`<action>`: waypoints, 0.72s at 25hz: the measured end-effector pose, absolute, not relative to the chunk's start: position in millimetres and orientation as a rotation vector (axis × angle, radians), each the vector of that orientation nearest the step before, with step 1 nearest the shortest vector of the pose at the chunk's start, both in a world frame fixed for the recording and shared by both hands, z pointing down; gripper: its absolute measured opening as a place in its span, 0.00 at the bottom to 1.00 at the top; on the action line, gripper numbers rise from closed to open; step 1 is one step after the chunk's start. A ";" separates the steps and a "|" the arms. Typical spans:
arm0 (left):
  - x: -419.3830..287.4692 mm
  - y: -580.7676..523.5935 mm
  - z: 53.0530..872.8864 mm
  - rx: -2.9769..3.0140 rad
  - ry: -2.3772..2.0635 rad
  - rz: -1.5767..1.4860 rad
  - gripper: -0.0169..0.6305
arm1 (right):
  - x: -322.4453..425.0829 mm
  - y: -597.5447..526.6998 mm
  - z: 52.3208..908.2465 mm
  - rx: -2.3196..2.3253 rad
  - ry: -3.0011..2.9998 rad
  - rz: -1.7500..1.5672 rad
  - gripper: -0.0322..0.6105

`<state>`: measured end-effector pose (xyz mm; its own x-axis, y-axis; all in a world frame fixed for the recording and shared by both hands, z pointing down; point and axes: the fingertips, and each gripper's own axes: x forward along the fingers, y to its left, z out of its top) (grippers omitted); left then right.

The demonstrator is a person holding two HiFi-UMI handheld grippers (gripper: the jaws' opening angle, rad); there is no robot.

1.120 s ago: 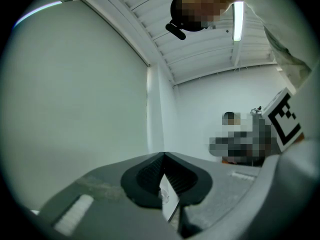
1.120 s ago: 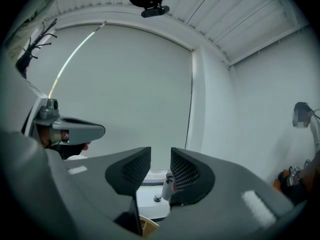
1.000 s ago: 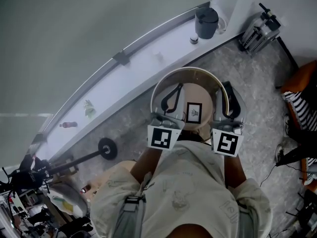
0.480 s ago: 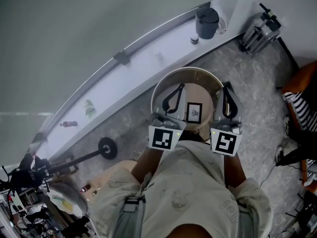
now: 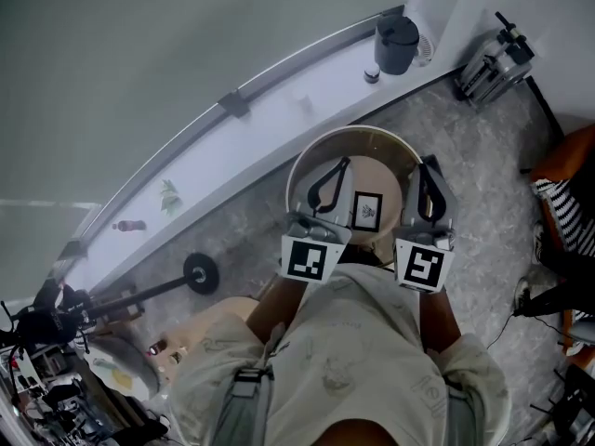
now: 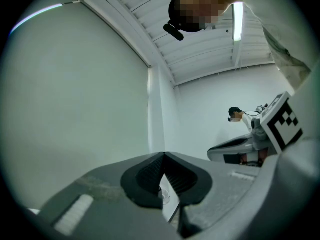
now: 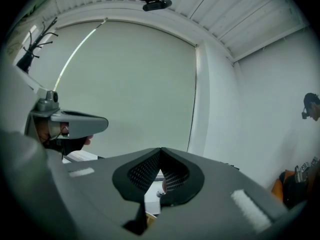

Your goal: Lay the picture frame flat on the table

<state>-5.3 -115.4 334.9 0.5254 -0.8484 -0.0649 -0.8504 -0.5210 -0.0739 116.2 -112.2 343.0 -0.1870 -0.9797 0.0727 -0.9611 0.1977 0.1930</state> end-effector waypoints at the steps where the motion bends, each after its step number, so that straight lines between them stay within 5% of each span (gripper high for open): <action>1: -6.1 -115.5 335.3 -2.658 1.485 0.032 0.03 | 115.4 -112.1 343.6 1.875 -2.284 -0.154 0.05; 18: -16.7 -113.8 338.8 -2.663 1.497 0.021 0.03 | 101.5 -112.7 348.0 1.845 -2.294 -0.135 0.05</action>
